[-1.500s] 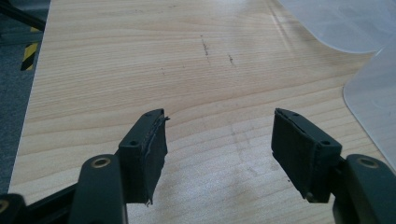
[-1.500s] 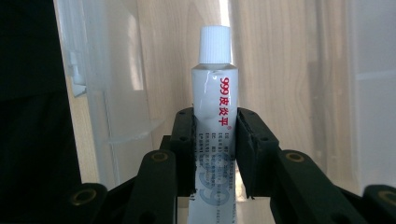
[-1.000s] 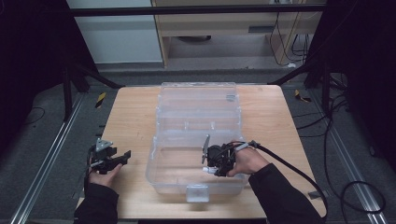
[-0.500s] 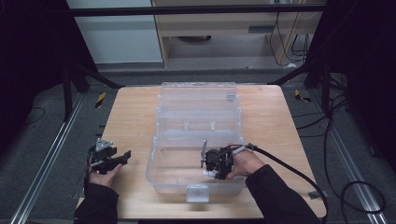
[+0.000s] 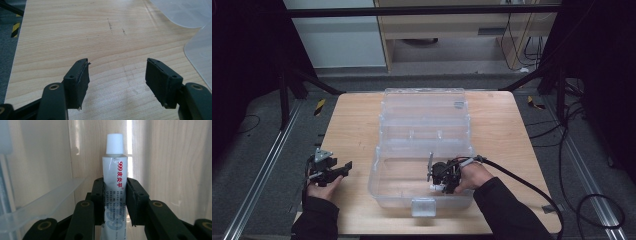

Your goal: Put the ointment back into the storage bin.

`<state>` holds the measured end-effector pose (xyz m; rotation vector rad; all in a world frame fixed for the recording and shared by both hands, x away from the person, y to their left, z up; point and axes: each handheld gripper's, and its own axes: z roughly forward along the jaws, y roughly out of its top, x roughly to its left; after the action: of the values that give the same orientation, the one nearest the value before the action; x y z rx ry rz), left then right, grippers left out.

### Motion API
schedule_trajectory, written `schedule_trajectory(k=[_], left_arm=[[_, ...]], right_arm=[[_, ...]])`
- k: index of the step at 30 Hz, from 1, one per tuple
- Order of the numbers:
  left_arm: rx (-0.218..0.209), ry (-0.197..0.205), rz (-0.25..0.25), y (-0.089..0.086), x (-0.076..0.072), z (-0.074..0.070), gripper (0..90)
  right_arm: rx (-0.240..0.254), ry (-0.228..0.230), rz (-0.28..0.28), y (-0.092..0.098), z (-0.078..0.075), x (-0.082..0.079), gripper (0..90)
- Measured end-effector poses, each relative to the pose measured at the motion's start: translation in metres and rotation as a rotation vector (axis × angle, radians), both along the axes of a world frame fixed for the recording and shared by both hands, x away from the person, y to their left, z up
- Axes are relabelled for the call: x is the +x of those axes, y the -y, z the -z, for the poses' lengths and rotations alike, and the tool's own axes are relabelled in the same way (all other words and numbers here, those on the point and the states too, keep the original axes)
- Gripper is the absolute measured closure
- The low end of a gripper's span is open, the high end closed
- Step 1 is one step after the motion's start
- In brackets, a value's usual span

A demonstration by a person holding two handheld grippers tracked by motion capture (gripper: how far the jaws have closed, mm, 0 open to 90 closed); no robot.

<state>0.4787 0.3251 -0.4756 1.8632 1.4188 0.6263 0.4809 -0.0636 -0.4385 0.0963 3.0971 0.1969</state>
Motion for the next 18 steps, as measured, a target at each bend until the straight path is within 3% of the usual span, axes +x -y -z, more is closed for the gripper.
schedule_trajectory(k=[14, 18], left_arm=[[0.001, 0.000, 0.000, 0.0000, 0.0001, 0.0001, 35.2], [0.001, 0.000, 0.000, 0.0000, 0.0001, 0.0001, 35.2]], right_arm=[[-0.020, -0.014, 0.008, -0.0019, 0.0071, 0.0019, 69.6], [-0.007, -0.015, 0.000, -0.0019, 0.0100, 0.0025, 69.6]])
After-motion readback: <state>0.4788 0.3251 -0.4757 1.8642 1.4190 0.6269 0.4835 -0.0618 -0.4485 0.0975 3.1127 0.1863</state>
